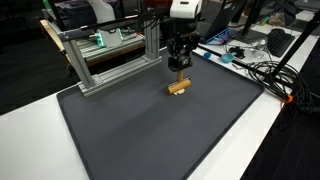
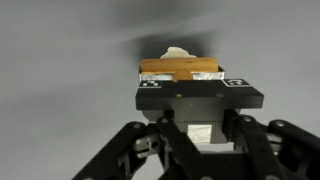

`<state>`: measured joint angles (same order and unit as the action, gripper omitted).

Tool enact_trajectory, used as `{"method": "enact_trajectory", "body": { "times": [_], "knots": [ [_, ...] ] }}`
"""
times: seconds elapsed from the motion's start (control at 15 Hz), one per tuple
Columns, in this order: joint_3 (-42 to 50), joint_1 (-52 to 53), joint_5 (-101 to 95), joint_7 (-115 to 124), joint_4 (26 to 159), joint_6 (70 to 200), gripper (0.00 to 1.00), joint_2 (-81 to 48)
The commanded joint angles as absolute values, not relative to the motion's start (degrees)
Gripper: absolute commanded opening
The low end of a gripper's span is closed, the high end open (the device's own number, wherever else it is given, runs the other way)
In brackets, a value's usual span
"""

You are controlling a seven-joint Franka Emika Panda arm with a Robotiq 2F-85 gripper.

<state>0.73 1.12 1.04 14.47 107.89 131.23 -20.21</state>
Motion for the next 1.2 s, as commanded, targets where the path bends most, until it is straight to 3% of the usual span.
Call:
{"method": "enact_trajectory", "body": {
  "times": [0.0,0.53,1.13],
  "knots": [
    [1.55,2.05,1.34,18.11,108.89,135.19,0.22,-21.53],
    [3.98,4.16,-0.89,25.84,107.14,138.56,0.22,-24.80],
    [4.74,2.18,-1.75,16.37,117.75,143.57,0.22,-11.37]
  ]
}}
